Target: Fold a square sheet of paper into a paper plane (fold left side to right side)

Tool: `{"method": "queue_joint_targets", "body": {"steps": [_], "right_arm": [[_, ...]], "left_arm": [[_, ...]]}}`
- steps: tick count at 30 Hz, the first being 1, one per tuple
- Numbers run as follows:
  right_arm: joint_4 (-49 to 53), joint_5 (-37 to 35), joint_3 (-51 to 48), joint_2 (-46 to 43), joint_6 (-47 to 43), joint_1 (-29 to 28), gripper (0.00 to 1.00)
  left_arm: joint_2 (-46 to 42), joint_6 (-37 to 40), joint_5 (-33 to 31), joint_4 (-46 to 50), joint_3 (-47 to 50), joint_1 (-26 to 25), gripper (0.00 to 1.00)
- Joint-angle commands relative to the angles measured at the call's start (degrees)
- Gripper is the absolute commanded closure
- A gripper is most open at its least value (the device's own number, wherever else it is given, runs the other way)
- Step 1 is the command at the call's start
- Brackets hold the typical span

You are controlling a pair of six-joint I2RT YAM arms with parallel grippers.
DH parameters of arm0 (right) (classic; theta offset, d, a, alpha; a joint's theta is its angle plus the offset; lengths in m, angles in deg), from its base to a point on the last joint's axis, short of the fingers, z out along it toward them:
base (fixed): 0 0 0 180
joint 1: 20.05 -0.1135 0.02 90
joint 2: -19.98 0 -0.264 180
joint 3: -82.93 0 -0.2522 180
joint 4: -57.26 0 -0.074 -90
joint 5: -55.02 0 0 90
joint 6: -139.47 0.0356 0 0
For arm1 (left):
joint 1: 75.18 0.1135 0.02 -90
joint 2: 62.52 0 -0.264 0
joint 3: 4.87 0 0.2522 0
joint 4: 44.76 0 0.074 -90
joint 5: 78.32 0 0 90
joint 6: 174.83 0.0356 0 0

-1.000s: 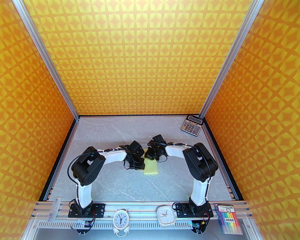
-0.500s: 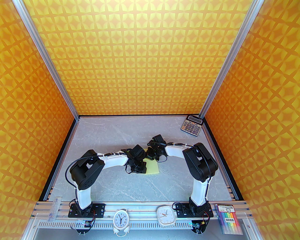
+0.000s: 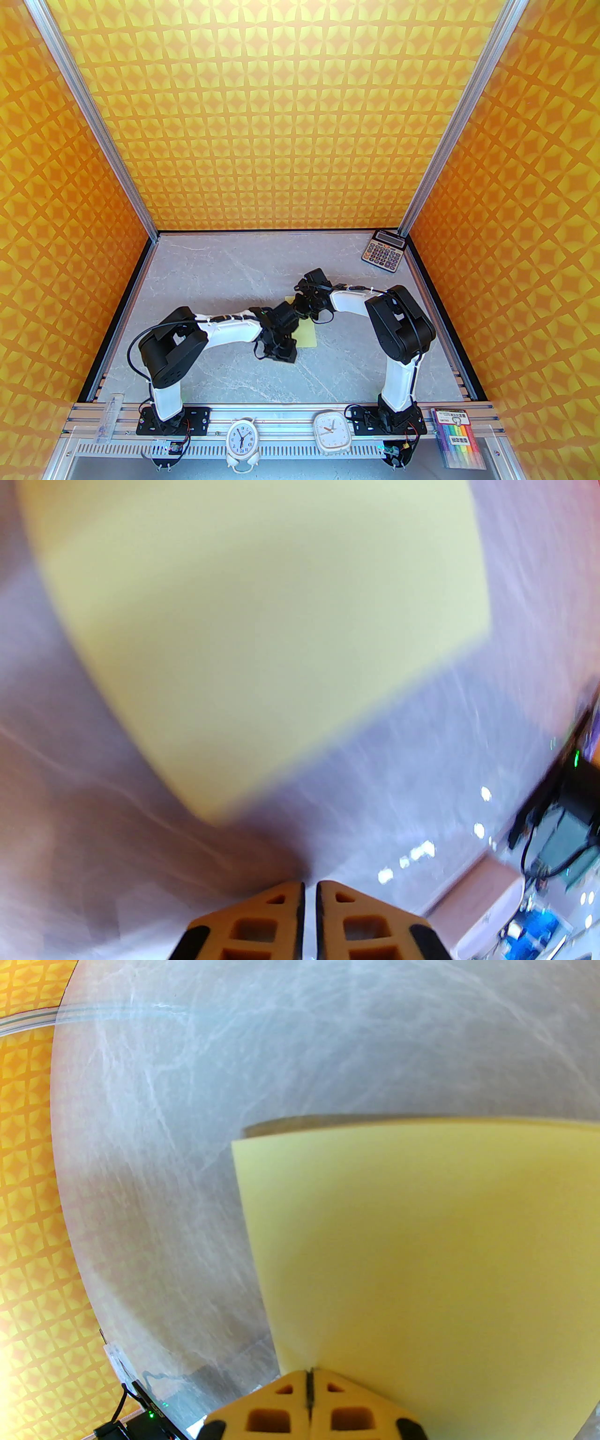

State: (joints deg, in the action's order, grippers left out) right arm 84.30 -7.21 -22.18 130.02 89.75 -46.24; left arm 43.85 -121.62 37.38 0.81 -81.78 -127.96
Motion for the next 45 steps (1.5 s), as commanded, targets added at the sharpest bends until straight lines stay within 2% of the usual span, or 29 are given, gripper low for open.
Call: {"method": "queue_joint_targets", "body": {"steps": [1,9,11,14,21,26,41,45], "right_arm": [[2.14,-4.47,0.38,0.17,0.08,0.27,1.0],[7.36,-6.35,1.55,-8.34,-1.46,0.35,1.0],[8.95,-7.26,1.09,-10.45,-1.94,0.36,0.98],[10.06,-7.99,-1.64,-13.91,-1.95,0.68,0.89],[10.16,-8.12,-13.38,-24.64,0.25,2.19,0.83],[8.83,-7.0,-20.6,-29.25,2.67,2.2,0.81],[4.98,-3.71,-25.5,-29.8,4.92,2.2,0.78],[6.47,-5.25,-25.88,-30.21,5.02,2.2,0.75]], "left_arm": [[-3.65,1.38,1.37,2.06,-2.46,3.5,0.89],[-2.54,2.75,1.38,0.14,-8.96,11.55,0.9],[-0.28,4.08,1.45,0.74,-11.52,11.82,0.9],[3.26,5.42,1.91,1.51,-14.58,11.82,0.9],[6.81,6.07,3.29,-0.13,-14.19,11.82,0.91],[8.41,5.83,3.3,-1.32,-12.41,11.82,0.91],[13.35,4.42,3.13,-1.3,-10.6,11.29,0.93],[13.37,4.11,3.11,-1.39,-10.12,11.05,0.93]]}}
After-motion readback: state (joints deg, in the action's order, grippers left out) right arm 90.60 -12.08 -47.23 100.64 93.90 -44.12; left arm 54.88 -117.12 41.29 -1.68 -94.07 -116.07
